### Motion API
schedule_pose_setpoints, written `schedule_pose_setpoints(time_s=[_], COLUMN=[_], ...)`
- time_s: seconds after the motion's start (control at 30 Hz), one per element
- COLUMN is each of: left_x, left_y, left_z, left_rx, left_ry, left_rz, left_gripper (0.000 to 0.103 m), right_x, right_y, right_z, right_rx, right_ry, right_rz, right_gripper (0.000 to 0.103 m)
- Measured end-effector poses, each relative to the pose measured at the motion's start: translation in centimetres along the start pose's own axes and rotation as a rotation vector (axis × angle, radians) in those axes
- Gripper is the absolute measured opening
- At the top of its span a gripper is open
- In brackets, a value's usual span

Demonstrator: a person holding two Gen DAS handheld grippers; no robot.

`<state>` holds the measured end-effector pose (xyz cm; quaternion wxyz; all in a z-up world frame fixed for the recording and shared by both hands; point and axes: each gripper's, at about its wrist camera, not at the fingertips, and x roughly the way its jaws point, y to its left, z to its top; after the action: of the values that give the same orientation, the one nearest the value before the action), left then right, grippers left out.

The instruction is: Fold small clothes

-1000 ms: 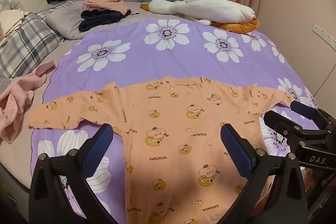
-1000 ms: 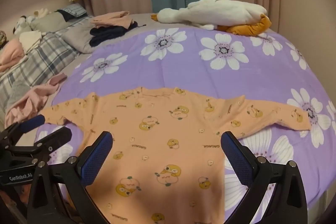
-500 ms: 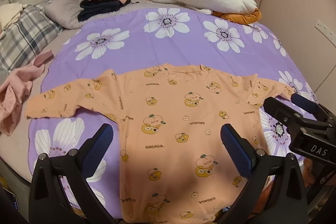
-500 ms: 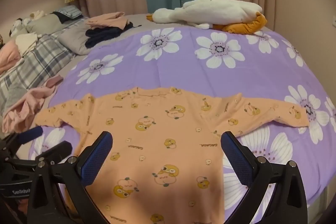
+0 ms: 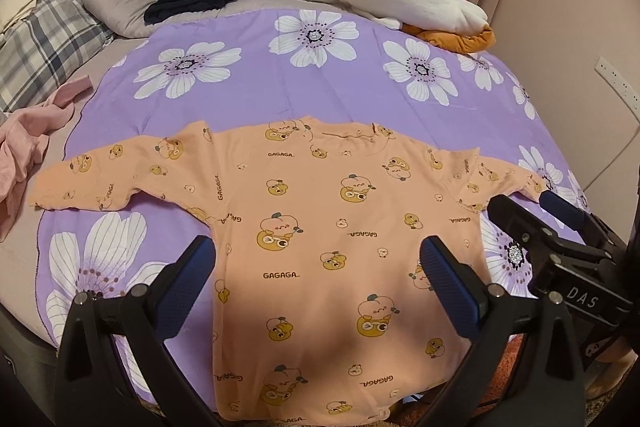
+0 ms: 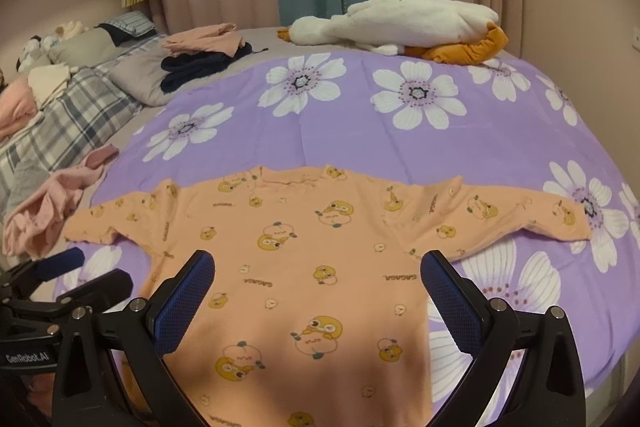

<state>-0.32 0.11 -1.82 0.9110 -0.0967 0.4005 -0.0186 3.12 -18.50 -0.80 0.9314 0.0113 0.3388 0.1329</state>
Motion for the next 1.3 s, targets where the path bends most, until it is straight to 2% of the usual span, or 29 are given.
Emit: schedule_pose_setpoints(time_s=[0.17, 1.3], left_x=[0.12, 1.01], left_y=[0.02, -0.65], left_z=[-0.05, -0.38], left_rx=[0.007, 0.041], left_ry=[-0.003, 0.024], left_rz=[0.003, -0.007], left_gripper=[0.102, 0.101], right_x=[-0.07, 0.22], right_y=[-0.39, -1.06], right_z=[0.09, -0.54], right_rx=[0.019, 0.055], right_ry=[0.000, 0.035], right_rz=[0.023, -0.017], right_gripper=[0.102, 0.102])
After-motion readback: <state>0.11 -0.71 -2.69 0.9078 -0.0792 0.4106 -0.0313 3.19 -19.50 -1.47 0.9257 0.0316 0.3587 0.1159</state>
